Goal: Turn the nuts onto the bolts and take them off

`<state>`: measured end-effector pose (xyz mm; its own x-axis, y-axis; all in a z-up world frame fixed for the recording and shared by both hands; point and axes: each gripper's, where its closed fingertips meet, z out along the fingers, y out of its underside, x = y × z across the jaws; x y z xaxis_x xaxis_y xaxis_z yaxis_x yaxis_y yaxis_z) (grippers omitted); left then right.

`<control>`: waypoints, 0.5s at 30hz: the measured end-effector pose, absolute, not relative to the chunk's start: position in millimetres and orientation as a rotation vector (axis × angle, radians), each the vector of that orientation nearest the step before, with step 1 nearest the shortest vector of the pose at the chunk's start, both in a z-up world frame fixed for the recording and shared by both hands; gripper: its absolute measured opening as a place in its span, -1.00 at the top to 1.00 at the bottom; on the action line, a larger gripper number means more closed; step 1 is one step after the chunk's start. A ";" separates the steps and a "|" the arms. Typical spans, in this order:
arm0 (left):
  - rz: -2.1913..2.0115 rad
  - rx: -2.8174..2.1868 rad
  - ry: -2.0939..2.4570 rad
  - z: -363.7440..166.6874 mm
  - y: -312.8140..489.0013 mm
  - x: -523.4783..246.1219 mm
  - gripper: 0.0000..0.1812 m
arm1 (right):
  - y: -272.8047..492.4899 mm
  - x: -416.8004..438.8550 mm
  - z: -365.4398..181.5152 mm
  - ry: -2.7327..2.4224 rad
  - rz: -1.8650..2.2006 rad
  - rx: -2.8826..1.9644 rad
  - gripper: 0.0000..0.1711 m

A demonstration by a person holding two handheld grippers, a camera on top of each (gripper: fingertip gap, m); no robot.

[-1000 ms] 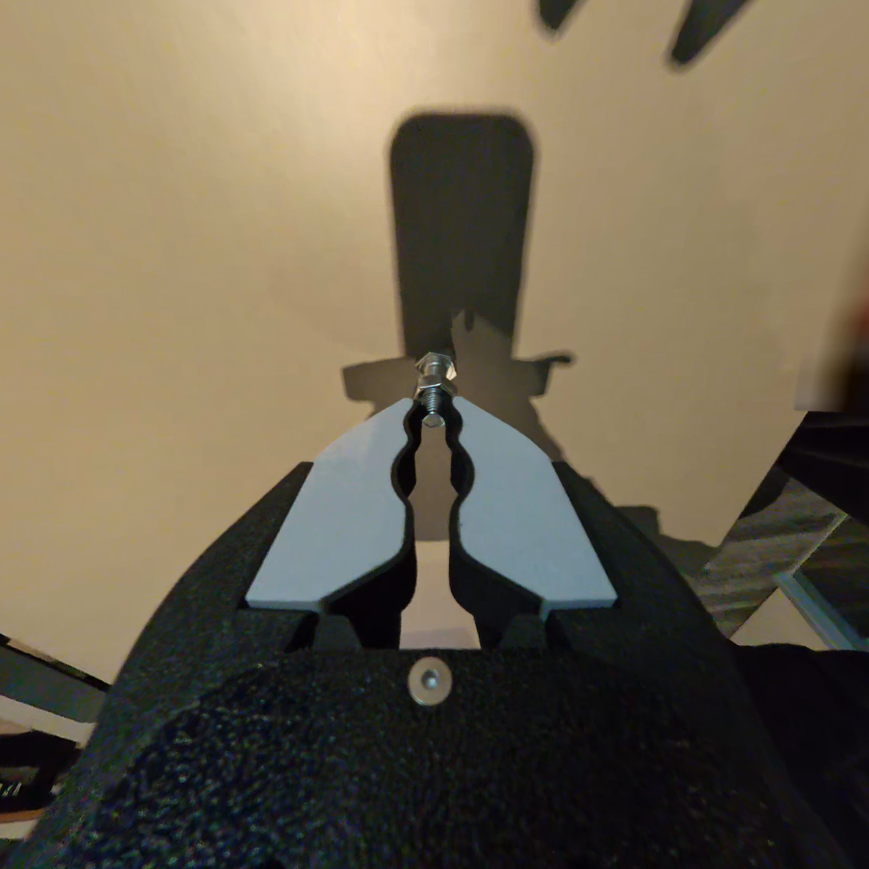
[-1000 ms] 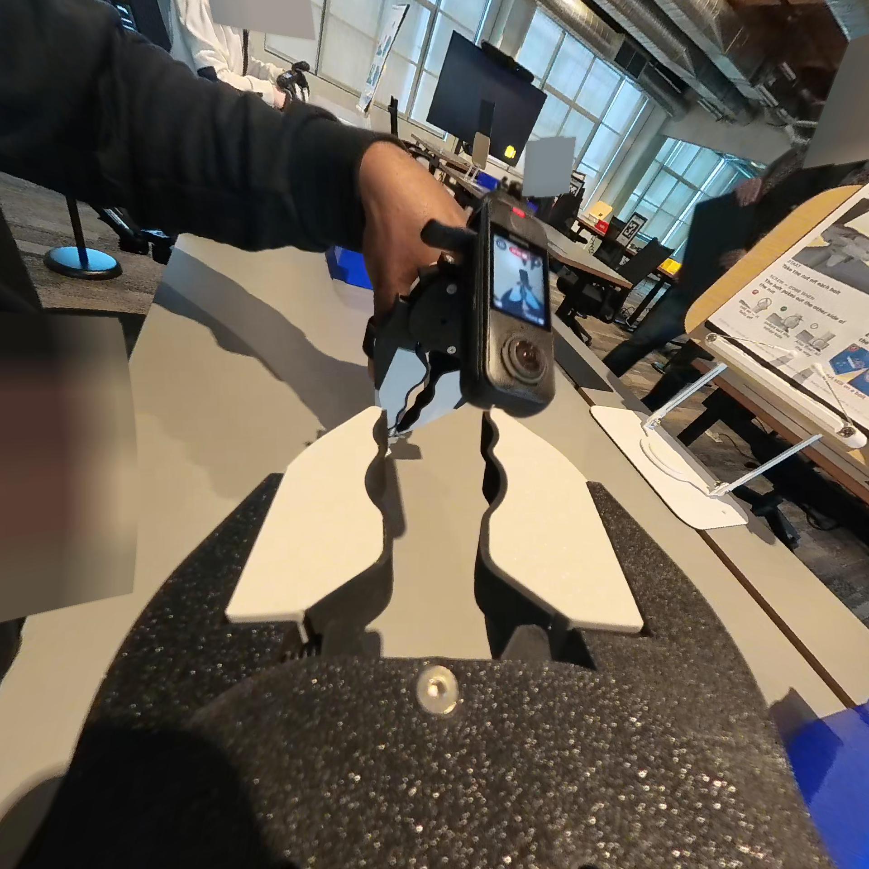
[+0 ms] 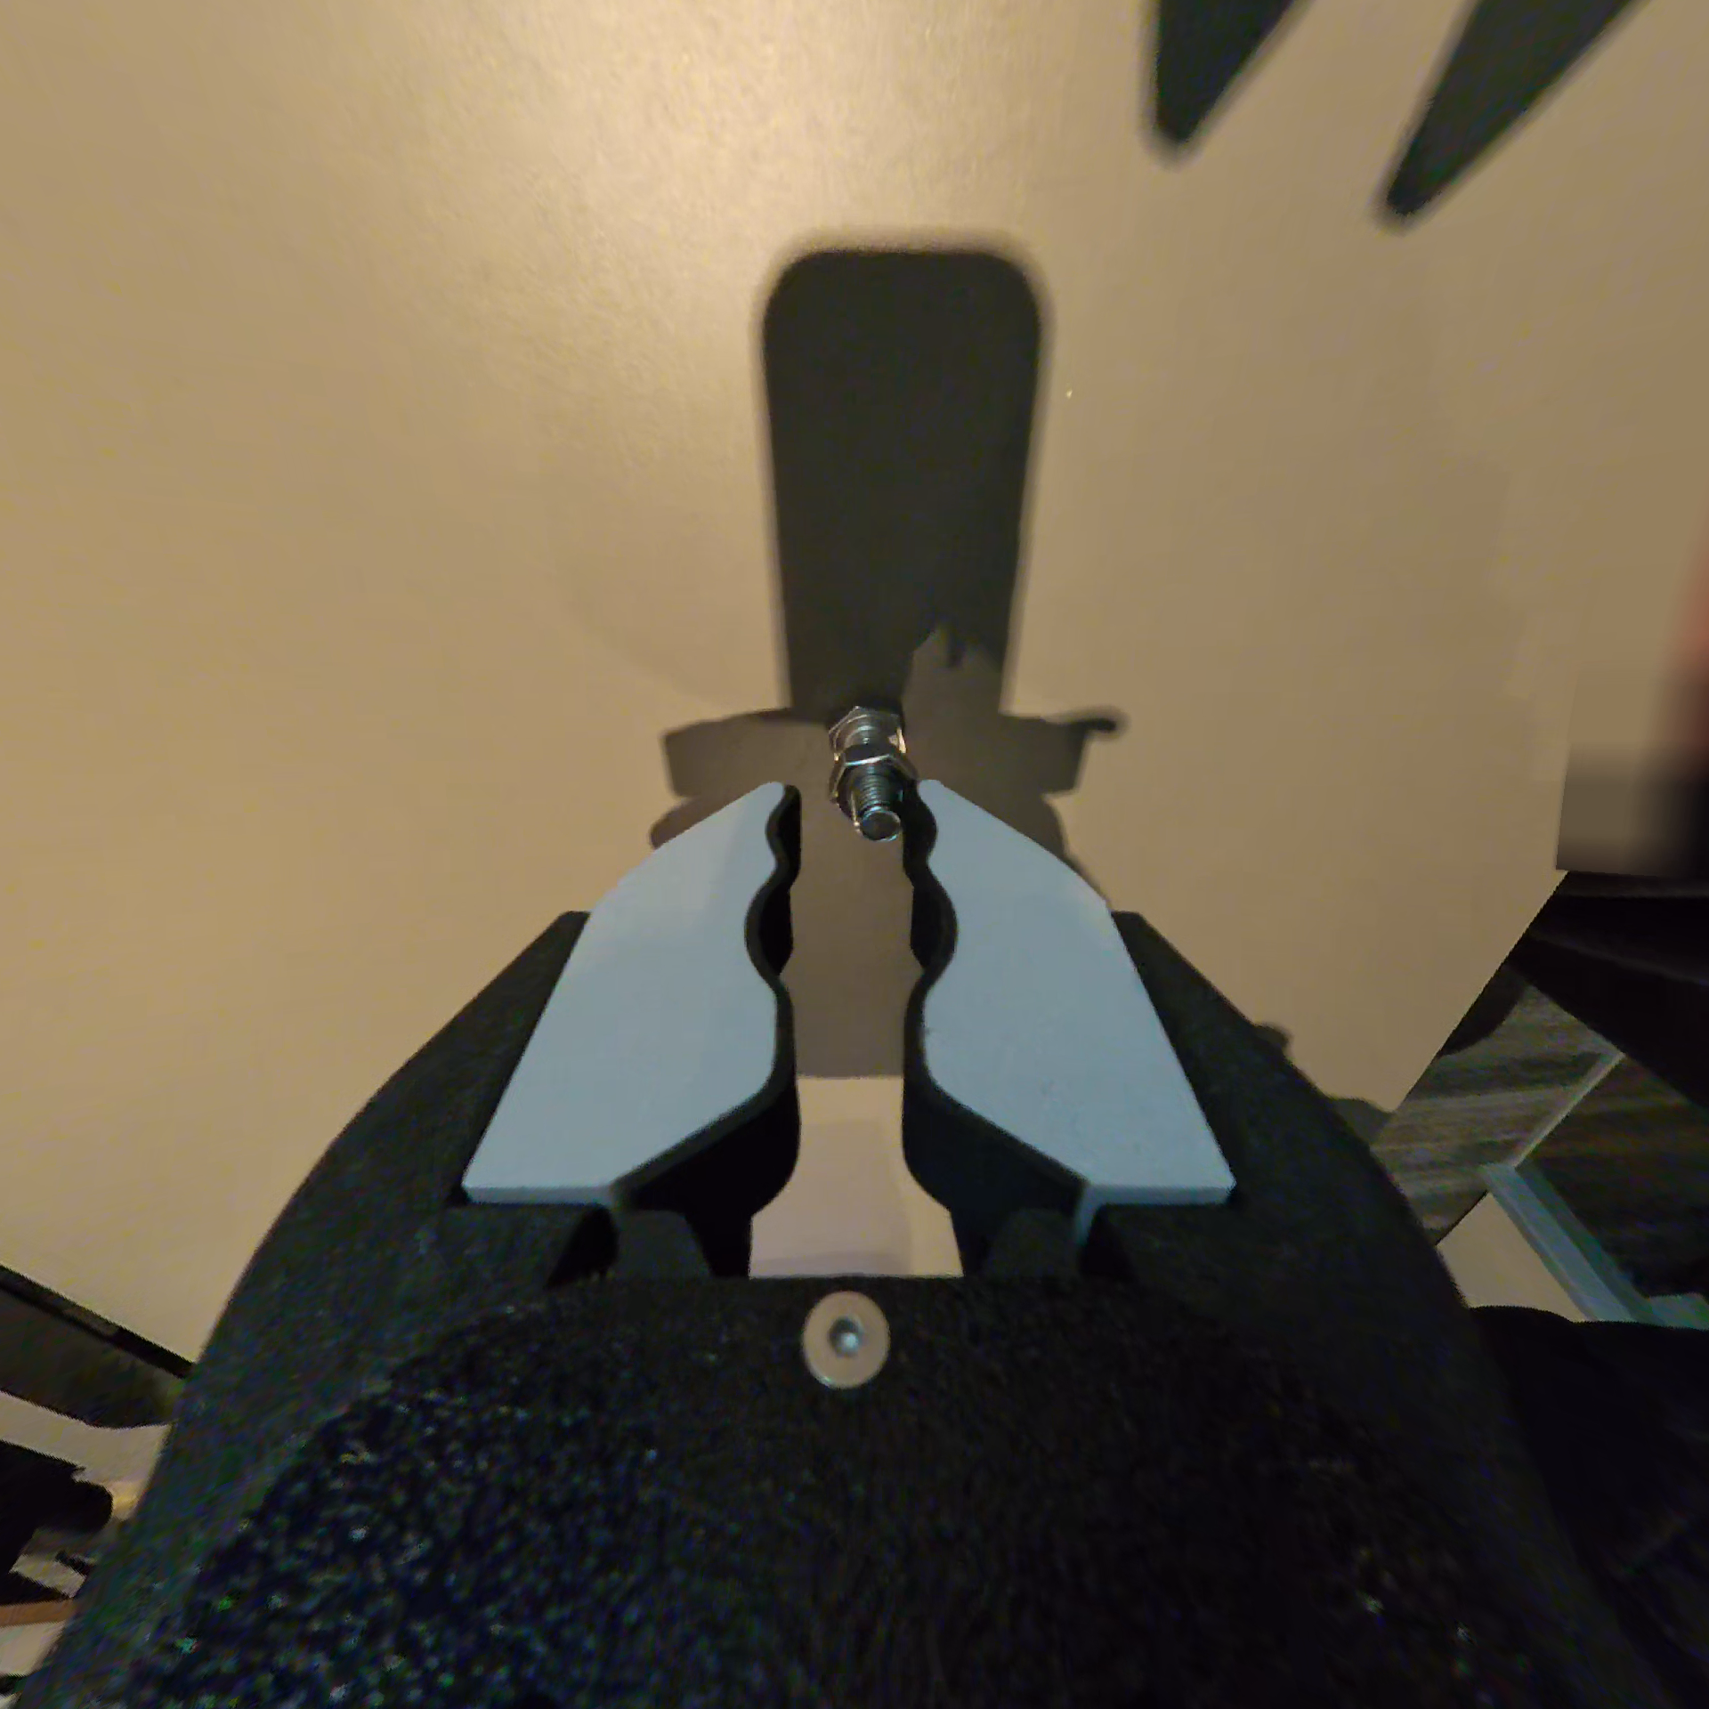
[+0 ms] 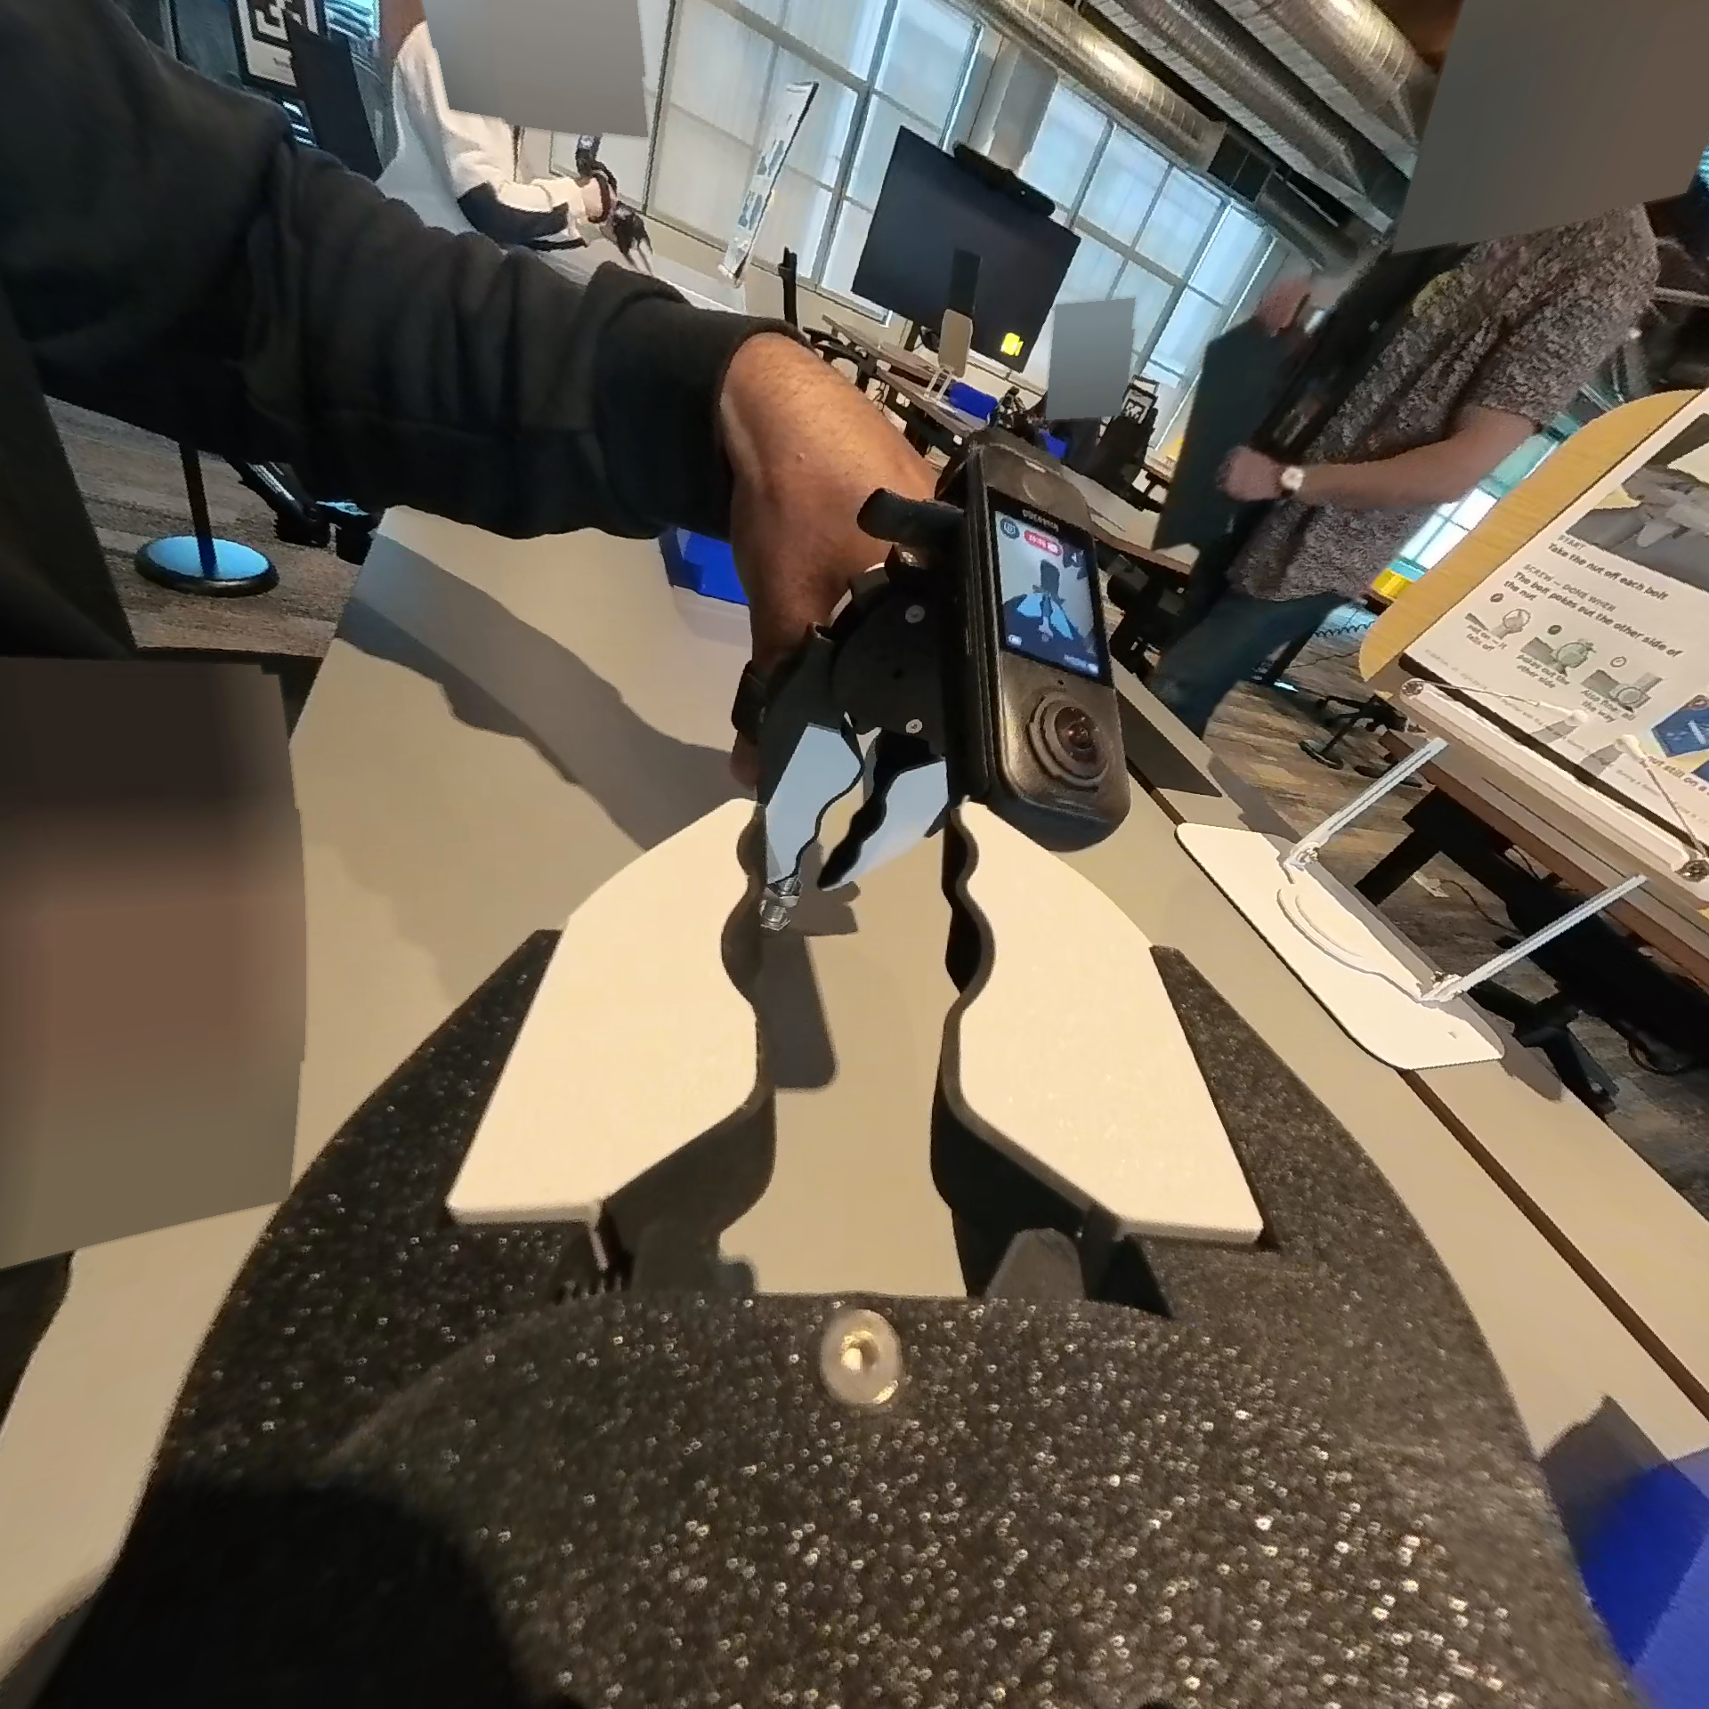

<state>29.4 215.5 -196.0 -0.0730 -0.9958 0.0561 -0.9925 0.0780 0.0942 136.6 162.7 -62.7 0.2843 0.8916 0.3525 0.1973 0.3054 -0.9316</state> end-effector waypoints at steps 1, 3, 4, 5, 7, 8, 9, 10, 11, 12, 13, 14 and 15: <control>-0.046 2.068 -2.227 -195.7 215.8 29.8 0.76 | 162.6 136.6 -62.8 -1.215 0.654 -1.191 0.57; -0.036 2.076 -2.232 -194.7 215.8 31.0 0.74 | 162.4 136.4 -62.7 -1.215 0.658 -1.191 0.57; -0.030 2.080 -2.235 -193.9 215.7 31.5 0.73 | 162.3 136.4 -62.7 -1.215 0.660 -1.191 0.57; -0.024 2.083 -2.238 -193.0 215.6 32.1 0.73 | 162.2 136.4 -62.9 -1.216 0.662 -1.191 0.57; 0.001 2.093 -2.246 -190.3 214.9 33.4 0.70 | 162.1 136.3 -63.0 -1.216 0.664 -1.190 0.57; 0.028 2.103 -2.250 -187.7 214.1 34.2 0.69 | 161.9 136.4 -63.1 -1.217 0.665 -1.190 0.57; 0.073 2.121 -2.257 -183.0 212.9 35.1 0.68 | 161.7 136.5 -63.3 -1.218 0.665 -1.190 0.57; 0.152 2.160 -2.271 -175.6 211.4 37.3 0.68 | 161.7 136.6 -63.3 -1.219 0.665 -1.191 0.57; 0.269 2.217 -2.289 -165.9 209.6 40.2 0.68 | 161.8 136.7 -63.3 -1.220 0.665 -1.191 0.57; 0.408 2.283 -2.311 -154.9 208.2 42.1 0.68 | 161.5 136.3 -63.3 -1.225 0.669 -1.191 0.57; 0.564 2.353 -2.351 -143.7 207.6 43.0 0.68 | 160.8 134.8 -63.8 -1.236 0.680 -1.191 0.57; 0.741 2.440 -2.389 -132.4 208.0 42.9 0.68 | 160.1 131.9 -65.0 -1.254 0.695 -1.195 0.57; 0.922 2.534 -2.414 -122.1 209.6 40.3 0.68 | 159.7 127.7 -67.3 -1.282 0.710 -1.203 0.58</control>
